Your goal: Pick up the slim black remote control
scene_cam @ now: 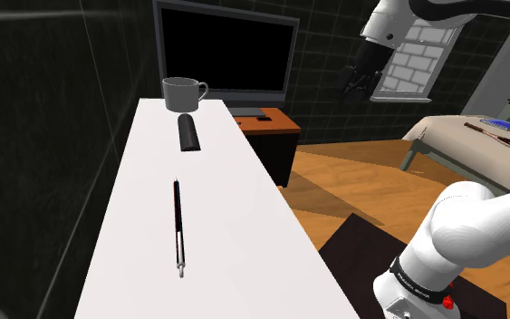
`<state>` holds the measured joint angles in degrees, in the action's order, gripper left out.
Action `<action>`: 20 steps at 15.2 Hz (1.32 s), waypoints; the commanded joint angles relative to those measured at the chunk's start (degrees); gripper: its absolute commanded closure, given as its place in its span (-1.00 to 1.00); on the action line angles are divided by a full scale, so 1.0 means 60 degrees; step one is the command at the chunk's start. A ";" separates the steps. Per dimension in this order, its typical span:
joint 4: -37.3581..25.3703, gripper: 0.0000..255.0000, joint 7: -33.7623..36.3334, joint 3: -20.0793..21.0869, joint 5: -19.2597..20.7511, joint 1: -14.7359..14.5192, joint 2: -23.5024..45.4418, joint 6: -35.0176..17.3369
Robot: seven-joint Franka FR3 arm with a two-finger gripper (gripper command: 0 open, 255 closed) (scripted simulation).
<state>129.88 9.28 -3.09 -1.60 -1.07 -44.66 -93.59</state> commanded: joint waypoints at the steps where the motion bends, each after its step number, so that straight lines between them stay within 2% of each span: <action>1: 0.0000 -1.00 0.0000 0.0000 0.0000 0.0000 0.0000 0.0000; 11: -0.1283 -1.00 0.2982 0.2031 -0.0937 -0.0220 0.2095 -0.0614; 16: -0.2435 -1.00 0.4474 0.2953 -0.1039 -0.0241 0.3538 -0.0832; 20: -0.3614 -1.00 0.5705 0.3640 -0.0876 -0.0261 0.4872 -0.0906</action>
<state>110.11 41.46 17.71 -7.14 -2.59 -17.50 -98.98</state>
